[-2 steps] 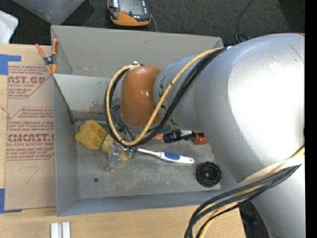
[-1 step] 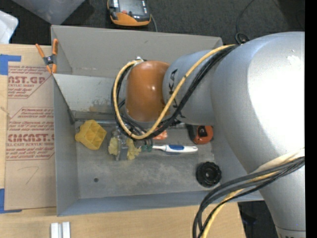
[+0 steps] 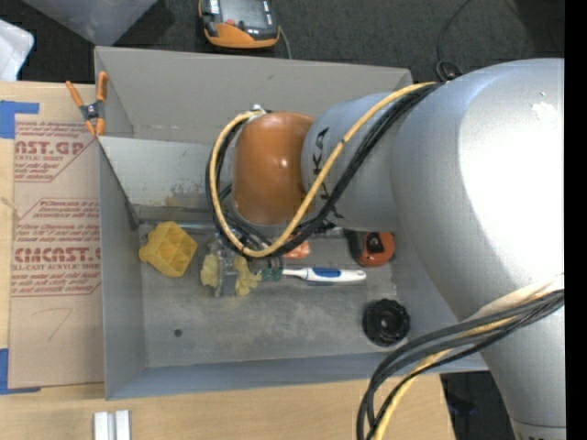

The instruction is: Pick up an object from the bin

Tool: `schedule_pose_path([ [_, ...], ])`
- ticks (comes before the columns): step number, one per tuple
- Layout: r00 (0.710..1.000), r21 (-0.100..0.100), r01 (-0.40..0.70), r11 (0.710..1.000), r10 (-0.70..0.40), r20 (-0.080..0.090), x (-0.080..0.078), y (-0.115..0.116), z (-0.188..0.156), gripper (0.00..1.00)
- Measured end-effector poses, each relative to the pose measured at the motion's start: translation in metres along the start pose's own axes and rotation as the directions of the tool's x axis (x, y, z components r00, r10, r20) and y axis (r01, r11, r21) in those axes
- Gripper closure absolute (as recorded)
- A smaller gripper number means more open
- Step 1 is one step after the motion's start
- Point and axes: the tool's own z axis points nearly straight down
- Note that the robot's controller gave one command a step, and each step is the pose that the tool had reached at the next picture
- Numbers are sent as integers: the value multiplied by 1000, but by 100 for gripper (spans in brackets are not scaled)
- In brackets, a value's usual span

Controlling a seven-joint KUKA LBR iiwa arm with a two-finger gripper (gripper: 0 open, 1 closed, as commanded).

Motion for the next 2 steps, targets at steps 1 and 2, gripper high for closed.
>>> schedule_pose_path([
  [1,1000,0,-1,1000,1,-2,1,0,-18,100],
  [2,1000,1,-1,1000,1,-7,2,1,-67,100],
])
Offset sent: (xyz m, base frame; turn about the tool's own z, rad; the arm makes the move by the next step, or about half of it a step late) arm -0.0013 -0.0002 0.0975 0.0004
